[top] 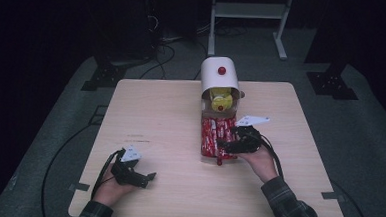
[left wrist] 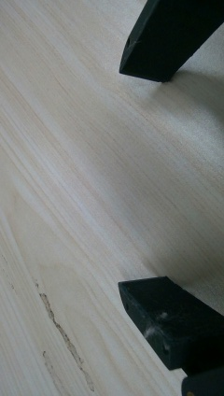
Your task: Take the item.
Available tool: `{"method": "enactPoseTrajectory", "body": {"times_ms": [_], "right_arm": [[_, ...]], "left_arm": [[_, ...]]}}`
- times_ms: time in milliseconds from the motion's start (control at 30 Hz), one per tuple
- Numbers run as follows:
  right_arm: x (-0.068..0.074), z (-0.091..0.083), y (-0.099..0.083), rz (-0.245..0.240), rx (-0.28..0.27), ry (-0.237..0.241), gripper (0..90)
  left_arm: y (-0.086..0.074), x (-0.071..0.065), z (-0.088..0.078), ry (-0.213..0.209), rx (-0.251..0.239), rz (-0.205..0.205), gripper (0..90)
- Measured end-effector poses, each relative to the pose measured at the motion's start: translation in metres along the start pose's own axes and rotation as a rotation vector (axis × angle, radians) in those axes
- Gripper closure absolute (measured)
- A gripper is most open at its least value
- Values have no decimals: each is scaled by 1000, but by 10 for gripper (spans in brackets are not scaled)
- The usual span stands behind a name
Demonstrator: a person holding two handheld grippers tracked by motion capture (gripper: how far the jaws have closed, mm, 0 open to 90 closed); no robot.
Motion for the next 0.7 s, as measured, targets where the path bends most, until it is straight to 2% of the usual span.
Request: {"method": "enactPoseTrajectory", "body": {"times_ms": [133, 333, 700], "right_arm": [[2, 4, 0, -16, 3, -11, 246], [3, 6, 1, -51, 6, -58, 388], [2, 7, 1, -61, 21, -98, 457]], "left_arm": [[0, 0, 0, 0, 0, 0, 0], [0, 0, 0, 0, 0, 0, 0], [0, 0, 0, 0, 0, 0, 0]]}}
Point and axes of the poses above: each handheld gripper's, and its own axes: z roughly forward along the jaws, y roughly out of its top, x roughly to its left, the point moved 9 cm from there along z, roughly forward along the jaws, and after that the axes turned 2 degrees about x, right-handed, at the moved point
